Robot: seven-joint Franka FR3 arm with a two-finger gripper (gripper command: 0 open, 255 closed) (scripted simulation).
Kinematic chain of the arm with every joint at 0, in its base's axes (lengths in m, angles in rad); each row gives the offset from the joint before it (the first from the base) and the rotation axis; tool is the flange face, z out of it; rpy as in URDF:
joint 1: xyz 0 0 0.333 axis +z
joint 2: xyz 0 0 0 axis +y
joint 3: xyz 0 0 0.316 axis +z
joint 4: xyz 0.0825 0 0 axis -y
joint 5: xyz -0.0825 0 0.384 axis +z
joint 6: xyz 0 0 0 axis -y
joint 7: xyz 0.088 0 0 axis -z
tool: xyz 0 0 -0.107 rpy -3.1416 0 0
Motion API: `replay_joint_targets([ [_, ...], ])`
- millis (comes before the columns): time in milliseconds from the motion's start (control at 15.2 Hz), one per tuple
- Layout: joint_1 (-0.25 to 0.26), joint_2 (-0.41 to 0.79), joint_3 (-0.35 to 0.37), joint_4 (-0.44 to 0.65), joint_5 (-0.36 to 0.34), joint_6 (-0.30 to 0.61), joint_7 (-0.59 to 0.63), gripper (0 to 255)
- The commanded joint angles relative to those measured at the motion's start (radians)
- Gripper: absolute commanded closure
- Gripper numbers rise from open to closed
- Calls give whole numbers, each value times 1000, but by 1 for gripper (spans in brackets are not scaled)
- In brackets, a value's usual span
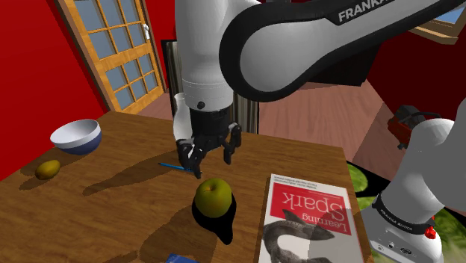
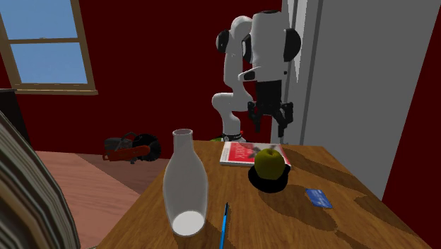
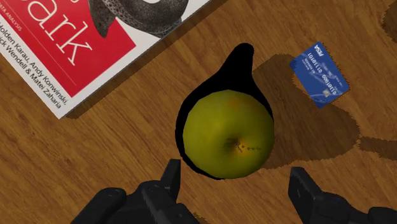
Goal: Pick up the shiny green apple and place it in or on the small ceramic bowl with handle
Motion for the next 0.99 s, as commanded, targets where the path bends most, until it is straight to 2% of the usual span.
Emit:
replay_joint_targets([
  [0, 0, 0, 0, 0, 0, 0, 0, 0],
  [132, 0, 0, 0, 0, 0, 0, 0, 0],
  [396, -7, -26, -10, 101, 5, -126, -5, 0],
  [924, -7, -26, -10, 101, 5, -126, -5, 0],
])
